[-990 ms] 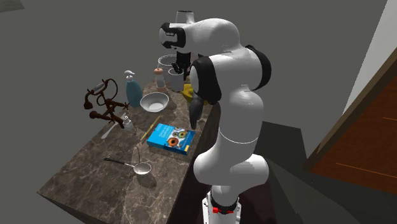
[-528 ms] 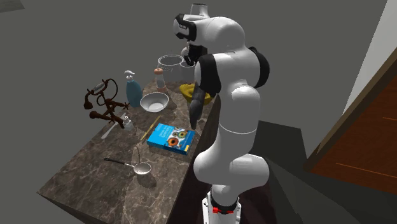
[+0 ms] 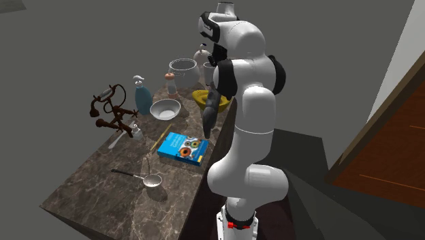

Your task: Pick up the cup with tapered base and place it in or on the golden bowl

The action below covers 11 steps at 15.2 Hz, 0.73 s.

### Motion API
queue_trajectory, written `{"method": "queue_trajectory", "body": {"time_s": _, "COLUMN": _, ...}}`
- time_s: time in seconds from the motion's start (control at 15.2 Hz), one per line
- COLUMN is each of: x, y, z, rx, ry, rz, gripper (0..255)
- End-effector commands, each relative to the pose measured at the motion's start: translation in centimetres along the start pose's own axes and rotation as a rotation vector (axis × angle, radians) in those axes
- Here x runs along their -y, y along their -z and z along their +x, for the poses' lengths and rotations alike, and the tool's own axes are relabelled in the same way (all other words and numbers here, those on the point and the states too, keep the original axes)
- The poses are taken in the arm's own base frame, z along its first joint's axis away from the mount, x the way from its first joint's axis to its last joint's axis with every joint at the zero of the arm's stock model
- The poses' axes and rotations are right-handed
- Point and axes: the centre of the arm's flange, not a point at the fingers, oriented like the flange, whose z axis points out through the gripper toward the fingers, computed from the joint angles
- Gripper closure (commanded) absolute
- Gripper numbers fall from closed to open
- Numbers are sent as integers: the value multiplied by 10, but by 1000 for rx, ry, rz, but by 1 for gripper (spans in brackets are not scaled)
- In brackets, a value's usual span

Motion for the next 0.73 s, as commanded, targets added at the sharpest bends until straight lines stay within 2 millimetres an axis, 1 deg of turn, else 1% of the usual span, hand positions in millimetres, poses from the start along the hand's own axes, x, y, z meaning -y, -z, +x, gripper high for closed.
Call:
{"method": "queue_trajectory", "body": {"time_s": 0.0, "x": -2, "y": -8, "z": 1, "rx": -1, "ry": 0, "rz": 0, "gripper": 255}}
{"method": "queue_trajectory", "body": {"time_s": 0.66, "x": -7, "y": -61, "z": 1, "rx": -1, "ry": 0, "rz": 0, "gripper": 255}}
